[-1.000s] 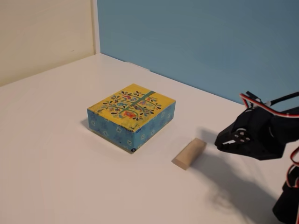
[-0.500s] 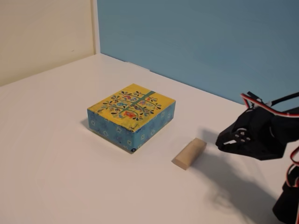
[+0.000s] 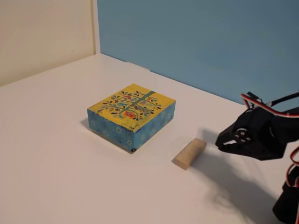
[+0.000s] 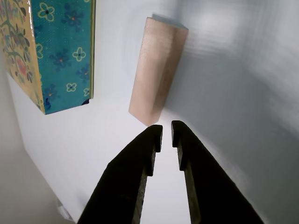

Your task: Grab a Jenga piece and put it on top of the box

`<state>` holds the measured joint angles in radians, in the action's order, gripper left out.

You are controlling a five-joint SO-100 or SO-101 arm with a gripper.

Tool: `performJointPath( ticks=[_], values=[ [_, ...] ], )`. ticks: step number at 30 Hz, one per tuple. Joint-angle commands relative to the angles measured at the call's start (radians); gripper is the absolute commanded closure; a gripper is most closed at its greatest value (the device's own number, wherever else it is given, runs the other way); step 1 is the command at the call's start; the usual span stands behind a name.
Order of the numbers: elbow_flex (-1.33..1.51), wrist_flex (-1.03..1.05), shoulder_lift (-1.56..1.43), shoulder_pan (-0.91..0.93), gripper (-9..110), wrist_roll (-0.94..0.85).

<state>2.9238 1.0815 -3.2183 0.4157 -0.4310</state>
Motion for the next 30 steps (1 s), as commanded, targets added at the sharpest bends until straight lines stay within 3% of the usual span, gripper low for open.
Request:
performJointPath(
  ticks=[1, 23, 30],
  values=[
    [-0.017, 0.005, -0.006, 0.006, 100, 0.012],
    [-0.255, 0.074, -0.003, -0.034, 88, 0.064],
    [-0.466, 0.038, 0.27, -0.077, 88, 0.091]
  ],
)
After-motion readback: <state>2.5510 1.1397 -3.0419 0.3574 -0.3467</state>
